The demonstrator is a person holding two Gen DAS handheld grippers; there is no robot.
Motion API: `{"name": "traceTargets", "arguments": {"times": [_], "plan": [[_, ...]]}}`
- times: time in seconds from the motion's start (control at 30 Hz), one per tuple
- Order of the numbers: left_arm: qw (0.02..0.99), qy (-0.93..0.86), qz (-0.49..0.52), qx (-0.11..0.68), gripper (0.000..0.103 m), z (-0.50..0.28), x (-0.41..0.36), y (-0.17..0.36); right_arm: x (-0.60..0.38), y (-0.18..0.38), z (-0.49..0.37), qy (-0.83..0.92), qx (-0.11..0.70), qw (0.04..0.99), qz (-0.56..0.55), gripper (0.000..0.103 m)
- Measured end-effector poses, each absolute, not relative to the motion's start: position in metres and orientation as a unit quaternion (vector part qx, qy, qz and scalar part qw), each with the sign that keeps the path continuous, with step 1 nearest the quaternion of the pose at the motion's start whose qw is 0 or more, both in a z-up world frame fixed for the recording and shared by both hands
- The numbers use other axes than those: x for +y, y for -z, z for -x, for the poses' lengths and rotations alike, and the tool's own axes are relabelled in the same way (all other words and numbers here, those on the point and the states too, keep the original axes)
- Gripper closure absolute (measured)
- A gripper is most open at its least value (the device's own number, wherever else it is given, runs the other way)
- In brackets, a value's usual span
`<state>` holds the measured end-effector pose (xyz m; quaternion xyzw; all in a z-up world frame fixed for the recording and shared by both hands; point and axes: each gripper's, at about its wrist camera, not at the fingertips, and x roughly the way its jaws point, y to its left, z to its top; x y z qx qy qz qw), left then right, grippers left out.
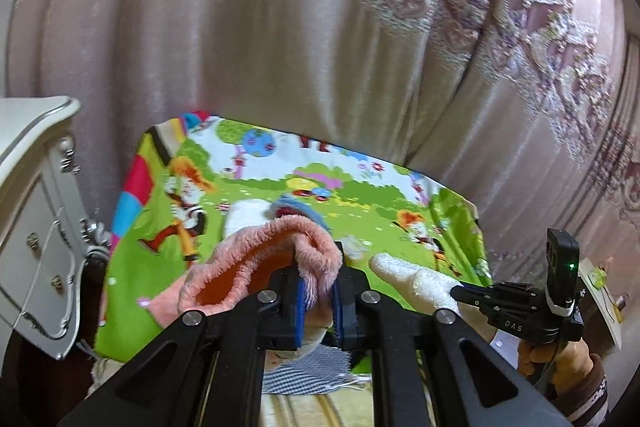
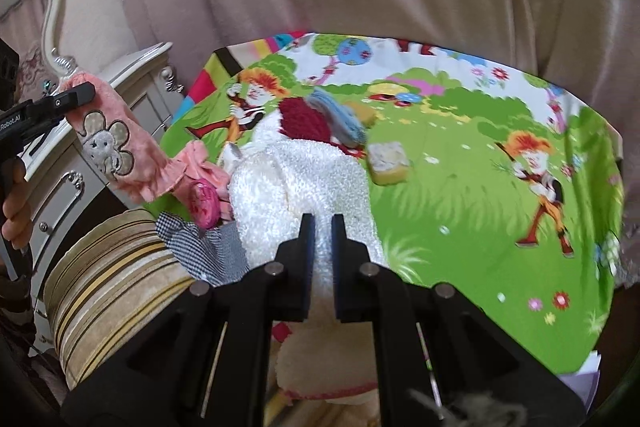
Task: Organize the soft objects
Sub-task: 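Carry the white toy and pink towel into the box and release them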
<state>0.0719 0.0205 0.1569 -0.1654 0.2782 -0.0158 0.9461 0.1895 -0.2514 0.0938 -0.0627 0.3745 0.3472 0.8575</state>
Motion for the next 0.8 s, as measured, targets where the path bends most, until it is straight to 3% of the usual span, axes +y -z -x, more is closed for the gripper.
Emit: {"name": "traceTargets", "arguments": {"times": [0.8], "plan": [[0.860, 0.338, 0.126, 0.363, 0.092, -0.121, -0.233, -0.141, -0.482, -0.078, -0.117, -0.104, 0.409, 0.906, -0.032, 0.093]]}}
